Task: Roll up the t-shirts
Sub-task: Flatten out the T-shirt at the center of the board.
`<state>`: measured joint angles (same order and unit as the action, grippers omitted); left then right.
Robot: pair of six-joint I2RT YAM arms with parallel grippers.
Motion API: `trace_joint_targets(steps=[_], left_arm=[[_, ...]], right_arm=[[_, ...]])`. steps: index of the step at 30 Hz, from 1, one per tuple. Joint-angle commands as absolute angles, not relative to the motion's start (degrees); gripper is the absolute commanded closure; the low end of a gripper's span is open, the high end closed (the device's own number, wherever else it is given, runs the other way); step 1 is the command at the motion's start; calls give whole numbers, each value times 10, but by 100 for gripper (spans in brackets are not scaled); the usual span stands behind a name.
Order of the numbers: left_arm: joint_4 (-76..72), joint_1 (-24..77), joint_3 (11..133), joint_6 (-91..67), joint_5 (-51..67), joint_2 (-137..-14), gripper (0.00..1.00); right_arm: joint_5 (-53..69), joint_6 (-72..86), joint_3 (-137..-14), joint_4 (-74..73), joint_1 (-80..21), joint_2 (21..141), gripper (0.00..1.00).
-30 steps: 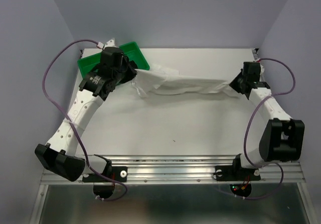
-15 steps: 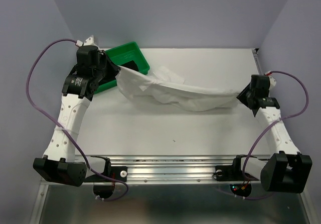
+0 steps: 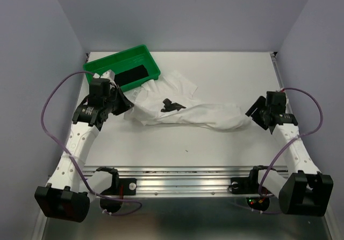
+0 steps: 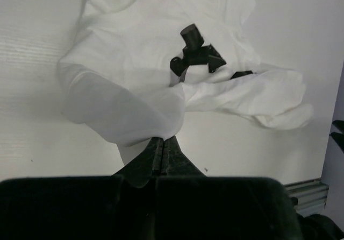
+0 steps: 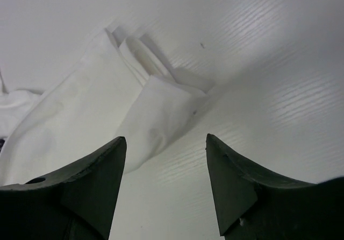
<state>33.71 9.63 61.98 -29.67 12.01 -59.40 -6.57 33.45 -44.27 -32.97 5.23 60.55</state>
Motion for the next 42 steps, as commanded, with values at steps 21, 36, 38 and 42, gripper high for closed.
trace_joint_targets(steps=[21, 36, 38, 42], left_arm=[[335, 95, 560, -267, 125, -570, 100], [325, 95, 551, -265, 121, -574, 100], [317, 95, 555, -265, 125, -586, 100], [284, 95, 623, -265, 143, -643, 100]], right_arm=[[-162, 332, -688, -319, -82, 990, 29], [-228, 330, -782, -312, -82, 1063, 99], [-234, 325, -801, -313, -82, 1059, 99], [-259, 294, -914, -324, -82, 1076, 99]])
